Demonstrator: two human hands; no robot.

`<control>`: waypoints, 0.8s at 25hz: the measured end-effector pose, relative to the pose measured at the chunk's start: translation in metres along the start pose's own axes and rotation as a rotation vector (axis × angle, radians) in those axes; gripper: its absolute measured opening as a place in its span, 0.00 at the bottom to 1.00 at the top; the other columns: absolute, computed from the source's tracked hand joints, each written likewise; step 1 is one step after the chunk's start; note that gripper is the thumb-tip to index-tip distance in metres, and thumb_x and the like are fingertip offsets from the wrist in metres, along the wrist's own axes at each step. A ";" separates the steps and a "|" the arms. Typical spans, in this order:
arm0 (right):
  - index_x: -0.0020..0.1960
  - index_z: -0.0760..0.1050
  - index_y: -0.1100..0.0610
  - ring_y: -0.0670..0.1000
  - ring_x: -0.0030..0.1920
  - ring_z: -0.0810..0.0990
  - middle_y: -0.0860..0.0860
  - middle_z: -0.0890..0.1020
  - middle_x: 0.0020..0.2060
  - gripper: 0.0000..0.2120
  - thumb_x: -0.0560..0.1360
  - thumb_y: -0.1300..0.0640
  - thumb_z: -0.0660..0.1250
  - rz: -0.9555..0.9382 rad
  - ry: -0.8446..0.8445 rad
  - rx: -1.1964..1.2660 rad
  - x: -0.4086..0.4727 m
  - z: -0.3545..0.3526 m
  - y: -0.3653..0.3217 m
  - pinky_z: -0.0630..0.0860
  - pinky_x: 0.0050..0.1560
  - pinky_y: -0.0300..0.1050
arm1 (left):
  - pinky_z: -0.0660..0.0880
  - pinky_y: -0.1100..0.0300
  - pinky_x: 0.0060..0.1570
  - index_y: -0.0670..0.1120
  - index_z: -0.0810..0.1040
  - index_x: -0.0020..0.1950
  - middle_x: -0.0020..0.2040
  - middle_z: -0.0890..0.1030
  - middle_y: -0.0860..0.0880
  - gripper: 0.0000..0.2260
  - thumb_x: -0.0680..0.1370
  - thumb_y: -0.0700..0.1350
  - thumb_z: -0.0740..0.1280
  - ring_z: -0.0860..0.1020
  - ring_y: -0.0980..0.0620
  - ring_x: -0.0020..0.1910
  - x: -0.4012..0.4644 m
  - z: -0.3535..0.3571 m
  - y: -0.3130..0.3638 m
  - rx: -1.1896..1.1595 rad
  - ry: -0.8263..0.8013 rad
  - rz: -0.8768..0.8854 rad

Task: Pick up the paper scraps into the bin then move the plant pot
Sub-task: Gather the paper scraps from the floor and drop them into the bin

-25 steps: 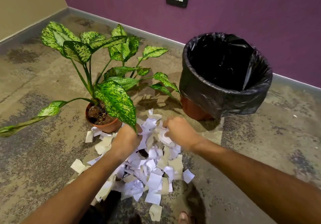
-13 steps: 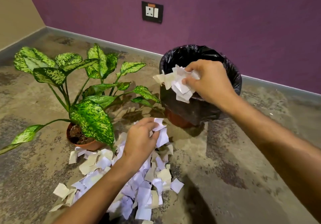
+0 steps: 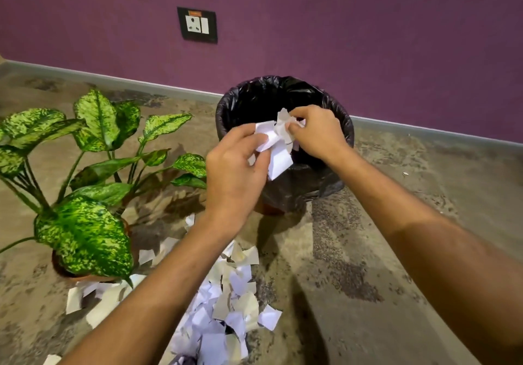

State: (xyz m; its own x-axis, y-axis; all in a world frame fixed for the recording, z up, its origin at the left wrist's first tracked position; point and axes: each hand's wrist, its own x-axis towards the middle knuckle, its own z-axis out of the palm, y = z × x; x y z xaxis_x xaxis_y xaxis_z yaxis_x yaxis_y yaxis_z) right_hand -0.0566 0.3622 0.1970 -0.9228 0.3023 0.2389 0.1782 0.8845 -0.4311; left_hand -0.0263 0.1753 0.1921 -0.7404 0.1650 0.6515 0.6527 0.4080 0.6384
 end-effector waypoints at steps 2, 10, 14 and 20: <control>0.62 0.78 0.52 0.53 0.56 0.79 0.51 0.82 0.57 0.15 0.76 0.52 0.66 0.005 0.005 0.023 -0.001 -0.001 0.005 0.71 0.52 0.43 | 0.74 0.68 0.47 0.38 0.84 0.47 0.50 0.83 0.44 0.06 0.71 0.36 0.73 0.80 0.53 0.45 0.016 0.009 0.000 -0.008 0.017 -0.048; 0.58 0.79 0.51 0.44 0.41 0.80 0.46 0.83 0.48 0.12 0.76 0.58 0.64 0.013 0.236 0.244 -0.026 -0.015 0.000 0.78 0.49 0.45 | 0.63 0.57 0.69 0.42 0.73 0.67 0.71 0.70 0.44 0.21 0.75 0.42 0.70 0.67 0.47 0.70 0.041 0.049 -0.009 0.161 -0.324 -0.129; 0.53 0.80 0.54 0.46 0.44 0.82 0.46 0.83 0.45 0.10 0.77 0.61 0.62 -0.117 0.308 0.447 -0.065 -0.015 -0.017 0.81 0.46 0.52 | 0.65 0.57 0.69 0.39 0.77 0.62 0.64 0.76 0.43 0.16 0.75 0.36 0.66 0.71 0.47 0.66 -0.008 0.037 -0.013 0.058 -0.251 0.087; 0.49 0.81 0.58 0.45 0.41 0.81 0.45 0.82 0.41 0.09 0.76 0.62 0.62 -0.366 0.012 0.442 -0.146 0.056 -0.021 0.79 0.42 0.45 | 0.73 0.53 0.57 0.42 0.78 0.56 0.55 0.79 0.45 0.13 0.73 0.42 0.63 0.73 0.47 0.57 -0.141 0.005 -0.065 0.147 -0.727 0.166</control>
State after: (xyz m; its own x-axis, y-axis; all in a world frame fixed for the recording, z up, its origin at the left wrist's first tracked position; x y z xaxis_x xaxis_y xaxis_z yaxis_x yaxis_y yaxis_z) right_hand 0.0555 0.2801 0.1226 -0.8928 0.0105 0.4503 -0.3147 0.7006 -0.6404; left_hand 0.0349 0.1300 0.0564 -0.5870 0.7640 0.2678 0.7743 0.4332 0.4613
